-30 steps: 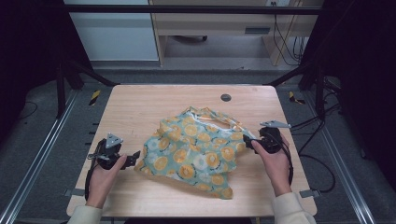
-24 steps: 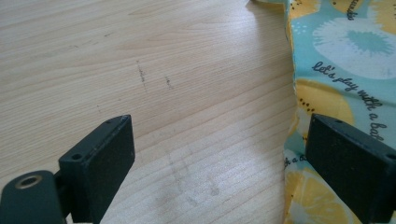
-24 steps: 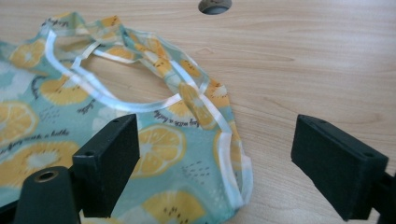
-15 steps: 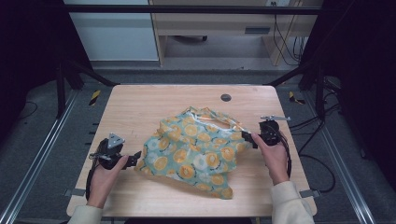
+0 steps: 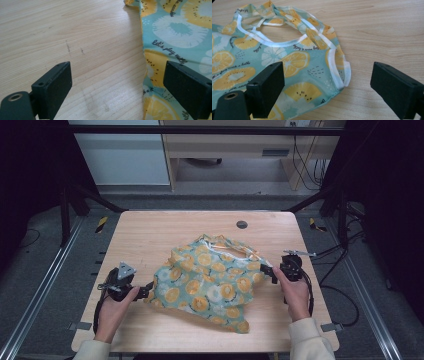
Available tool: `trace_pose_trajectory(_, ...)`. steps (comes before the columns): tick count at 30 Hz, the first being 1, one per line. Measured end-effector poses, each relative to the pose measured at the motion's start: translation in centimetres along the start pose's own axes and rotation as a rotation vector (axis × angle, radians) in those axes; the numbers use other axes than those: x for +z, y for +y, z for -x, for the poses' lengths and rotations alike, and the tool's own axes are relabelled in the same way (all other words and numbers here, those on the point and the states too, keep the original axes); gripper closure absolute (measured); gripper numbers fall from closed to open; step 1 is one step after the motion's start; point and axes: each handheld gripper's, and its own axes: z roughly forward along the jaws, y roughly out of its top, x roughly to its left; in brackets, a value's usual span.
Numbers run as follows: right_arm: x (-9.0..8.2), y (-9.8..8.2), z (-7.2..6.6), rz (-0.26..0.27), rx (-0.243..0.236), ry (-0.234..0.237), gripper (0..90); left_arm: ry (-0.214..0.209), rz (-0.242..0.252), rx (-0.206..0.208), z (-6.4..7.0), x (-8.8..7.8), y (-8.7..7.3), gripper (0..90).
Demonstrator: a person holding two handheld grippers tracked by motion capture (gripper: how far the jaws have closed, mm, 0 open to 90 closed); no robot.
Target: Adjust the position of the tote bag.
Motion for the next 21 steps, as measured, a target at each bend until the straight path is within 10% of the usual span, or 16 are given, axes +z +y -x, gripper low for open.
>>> trace_pose_trajectory(21, 1.8, 0.0, -0.4, -0.048, -0.023, -0.043, 11.1, 0.000, -0.004, 0.007, 0.4, 0.2, 0.0, 8.5)
